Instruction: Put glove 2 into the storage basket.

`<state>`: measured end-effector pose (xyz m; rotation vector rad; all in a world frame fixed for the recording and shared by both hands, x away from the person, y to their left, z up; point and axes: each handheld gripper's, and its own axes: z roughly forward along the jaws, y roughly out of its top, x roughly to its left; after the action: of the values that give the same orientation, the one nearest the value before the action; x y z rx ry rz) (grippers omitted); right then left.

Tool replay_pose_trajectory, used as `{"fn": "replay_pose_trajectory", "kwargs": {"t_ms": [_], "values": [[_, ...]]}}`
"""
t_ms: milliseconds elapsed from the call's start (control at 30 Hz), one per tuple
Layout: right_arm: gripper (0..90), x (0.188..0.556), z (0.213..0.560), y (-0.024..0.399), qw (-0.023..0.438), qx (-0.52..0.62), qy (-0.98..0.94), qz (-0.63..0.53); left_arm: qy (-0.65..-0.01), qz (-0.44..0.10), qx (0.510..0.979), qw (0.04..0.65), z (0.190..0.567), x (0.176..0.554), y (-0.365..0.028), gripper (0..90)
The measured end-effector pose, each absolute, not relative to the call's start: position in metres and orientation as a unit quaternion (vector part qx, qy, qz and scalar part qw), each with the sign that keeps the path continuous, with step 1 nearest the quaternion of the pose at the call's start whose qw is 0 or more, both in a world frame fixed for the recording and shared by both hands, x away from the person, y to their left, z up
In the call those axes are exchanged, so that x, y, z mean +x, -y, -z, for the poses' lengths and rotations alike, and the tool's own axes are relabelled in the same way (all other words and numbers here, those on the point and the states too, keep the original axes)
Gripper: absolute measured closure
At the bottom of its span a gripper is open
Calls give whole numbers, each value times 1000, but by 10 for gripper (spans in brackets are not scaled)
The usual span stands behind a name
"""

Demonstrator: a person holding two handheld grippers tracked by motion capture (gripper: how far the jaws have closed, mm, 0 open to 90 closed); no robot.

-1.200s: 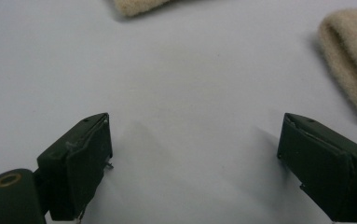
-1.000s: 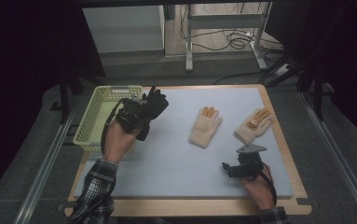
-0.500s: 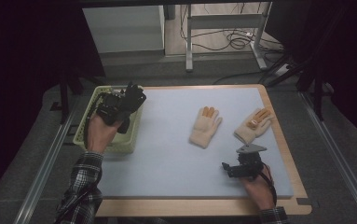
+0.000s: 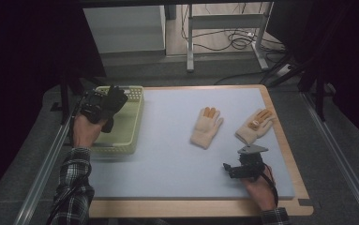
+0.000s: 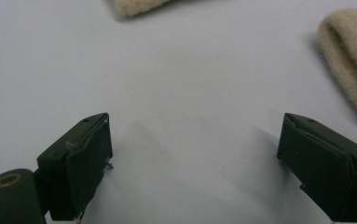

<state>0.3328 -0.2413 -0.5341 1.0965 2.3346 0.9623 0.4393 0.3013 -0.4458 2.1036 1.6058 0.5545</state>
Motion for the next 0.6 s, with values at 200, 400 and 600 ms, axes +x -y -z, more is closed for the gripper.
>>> {"fn": "replay_pose_trajectory", "kwargs": {"t_ms": [200, 400, 600], "values": [[97, 333, 534, 241, 193, 392, -832, -343, -598, -186, 756, 191, 464, 449, -313, 575], [97, 333, 534, 241, 192, 392, -832, -343, -611, -174, 756, 156, 475, 462, -318, 569], [97, 333, 534, 241, 192, 392, -832, -343, -622, -165, 753, 135, 482, 473, -320, 550]]}}
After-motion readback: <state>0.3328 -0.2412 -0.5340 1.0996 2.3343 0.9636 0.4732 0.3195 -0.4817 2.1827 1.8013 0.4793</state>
